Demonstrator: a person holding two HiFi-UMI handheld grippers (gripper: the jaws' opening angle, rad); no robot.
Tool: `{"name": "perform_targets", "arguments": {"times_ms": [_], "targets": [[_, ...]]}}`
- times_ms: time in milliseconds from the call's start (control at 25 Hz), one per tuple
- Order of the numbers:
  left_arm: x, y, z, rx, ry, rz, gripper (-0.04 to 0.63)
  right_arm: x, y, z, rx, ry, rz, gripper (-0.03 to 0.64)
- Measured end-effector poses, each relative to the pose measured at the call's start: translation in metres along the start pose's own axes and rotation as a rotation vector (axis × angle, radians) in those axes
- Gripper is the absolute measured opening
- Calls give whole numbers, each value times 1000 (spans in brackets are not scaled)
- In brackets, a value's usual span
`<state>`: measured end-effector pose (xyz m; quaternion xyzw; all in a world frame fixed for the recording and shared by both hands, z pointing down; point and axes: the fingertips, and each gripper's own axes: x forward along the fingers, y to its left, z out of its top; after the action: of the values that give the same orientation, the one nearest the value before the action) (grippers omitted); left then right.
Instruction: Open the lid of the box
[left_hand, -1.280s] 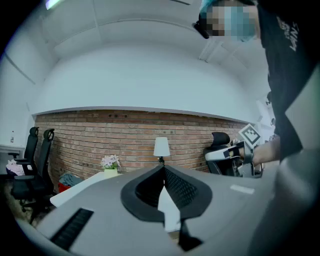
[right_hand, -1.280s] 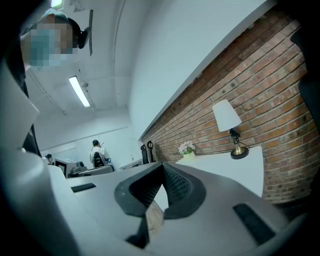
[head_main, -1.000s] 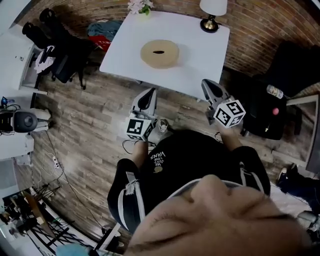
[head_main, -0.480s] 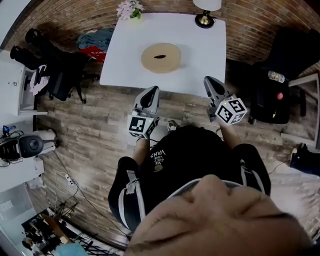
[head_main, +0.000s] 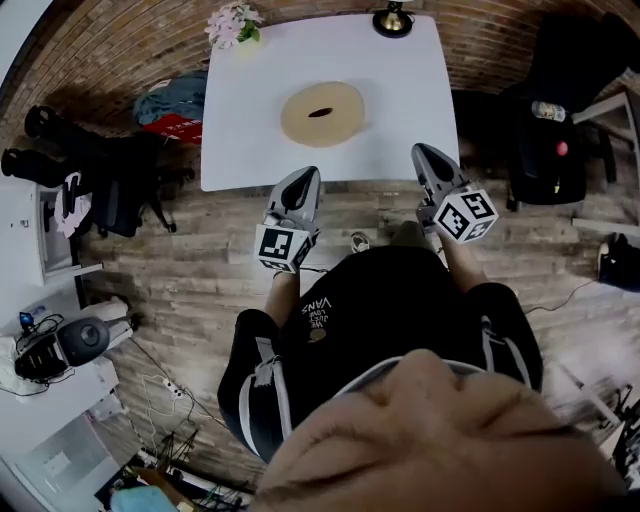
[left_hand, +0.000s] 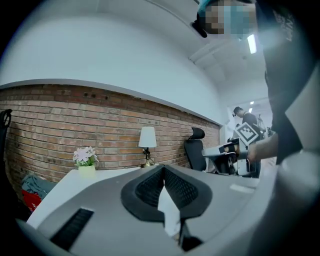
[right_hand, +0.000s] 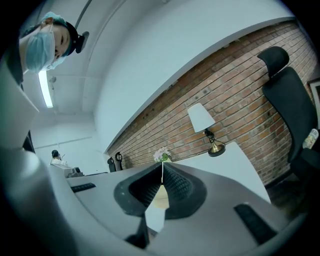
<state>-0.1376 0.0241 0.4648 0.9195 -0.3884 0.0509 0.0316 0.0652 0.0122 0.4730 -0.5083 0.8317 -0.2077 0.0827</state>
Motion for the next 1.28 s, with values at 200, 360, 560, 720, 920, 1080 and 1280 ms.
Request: {"name": "perform_targets", "arguments": {"times_ms": [200, 360, 560, 720, 920, 1080, 1280], "targets": [[17, 3, -12, -3, 20, -29, 11, 0, -7, -5, 6, 12, -28, 3], [42, 4, -12, 0, 25, -46, 11, 12, -21, -2, 3, 23, -25, 3], [68, 10, -9, 26, 38, -45, 11, 37, -36, 1, -19, 34, 14, 5], [88, 18, -11, 32, 54, -27, 11, 55, -49, 1, -23, 53, 54, 5], [113, 18, -16, 29, 67, 2, 11, 73, -65, 4, -39, 84, 125, 5], [128, 24, -19, 35, 73, 44, 11, 92, -73, 4, -76, 125, 189, 5], [140, 31, -27, 23, 89, 106, 11, 113, -79, -3, -96, 177, 276, 6]]}}
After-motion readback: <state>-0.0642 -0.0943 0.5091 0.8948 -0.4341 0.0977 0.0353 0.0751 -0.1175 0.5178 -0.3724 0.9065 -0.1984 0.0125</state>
